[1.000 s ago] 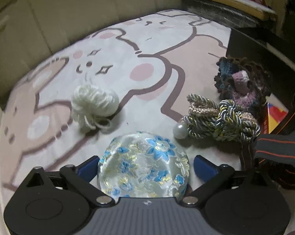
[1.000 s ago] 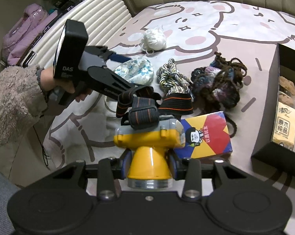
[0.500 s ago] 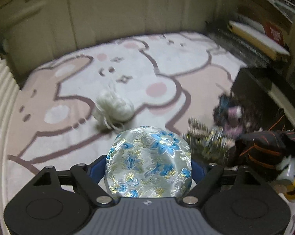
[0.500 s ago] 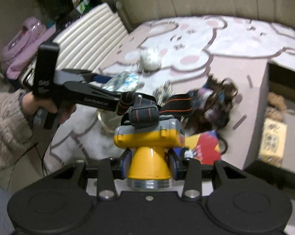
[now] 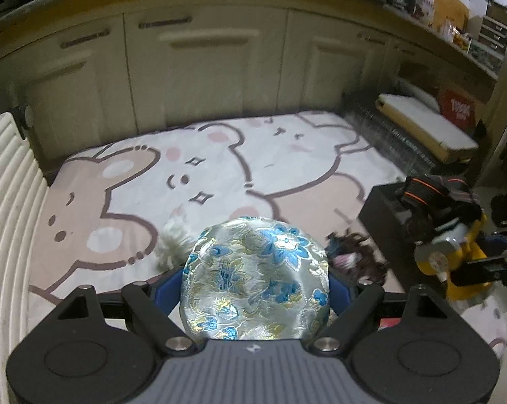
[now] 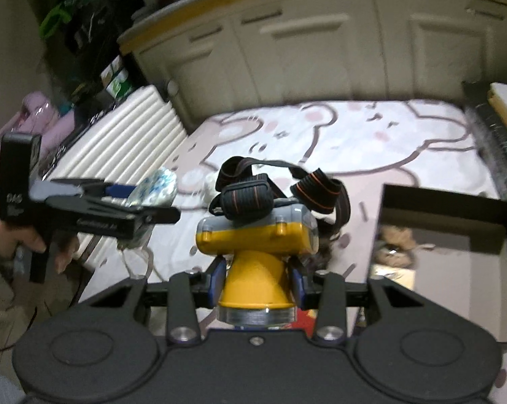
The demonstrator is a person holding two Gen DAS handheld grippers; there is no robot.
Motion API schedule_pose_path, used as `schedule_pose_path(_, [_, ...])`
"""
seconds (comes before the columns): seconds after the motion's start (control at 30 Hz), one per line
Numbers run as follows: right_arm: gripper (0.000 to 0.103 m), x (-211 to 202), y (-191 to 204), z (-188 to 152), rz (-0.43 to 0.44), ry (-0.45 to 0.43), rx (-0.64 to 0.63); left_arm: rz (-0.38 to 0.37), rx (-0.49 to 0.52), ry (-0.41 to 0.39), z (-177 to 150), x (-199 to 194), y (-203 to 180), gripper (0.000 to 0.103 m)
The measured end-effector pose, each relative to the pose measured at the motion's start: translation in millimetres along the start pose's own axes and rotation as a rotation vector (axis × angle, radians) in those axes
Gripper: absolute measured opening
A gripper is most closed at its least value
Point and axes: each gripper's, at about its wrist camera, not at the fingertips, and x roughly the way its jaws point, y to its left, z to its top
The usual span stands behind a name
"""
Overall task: Organize objects
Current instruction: 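Lift the pouch and headlamp and carry them toward the black box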
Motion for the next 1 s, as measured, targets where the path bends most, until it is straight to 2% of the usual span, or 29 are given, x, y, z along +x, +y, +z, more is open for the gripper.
schedule_pose_path(0.13, [0.041, -14.2, -12.2, 3.1, -0.03, -0.043, 0.024, -0.014, 0.013, -0.023, 6.8, -4.3, -15.5, 0.085])
schedule_pose_path(0.33, [0.041, -27.9, -31.8, 2.8, -0.07, -0.075, 0.057, -0.04, 0.026, -0.013, 15.6, 3.6, -37.5, 0.085])
schedule_pose_path(0.57, [0.041, -35.0, -60.5, 0.2, -0.11, -0.087, 0.104, -0.08, 0.114, -0.018, 35.0, 21.0, -75.3, 0.085])
schedule_pose_path(0.77, [0.041, -54.0, -92.8, 0.7, -0.169, -0.133, 0.157, -0.157, 0.203, -0.054, 60.9, 35.8, -118.8, 0.085])
schedule_pose_path(1.0, [0.041, -77.6, -132.3, -3.1, -0.246, -0.196, 0.237, -0.273, 0.353, -0.137, 91.6, 52.4, -180.1, 0.085])
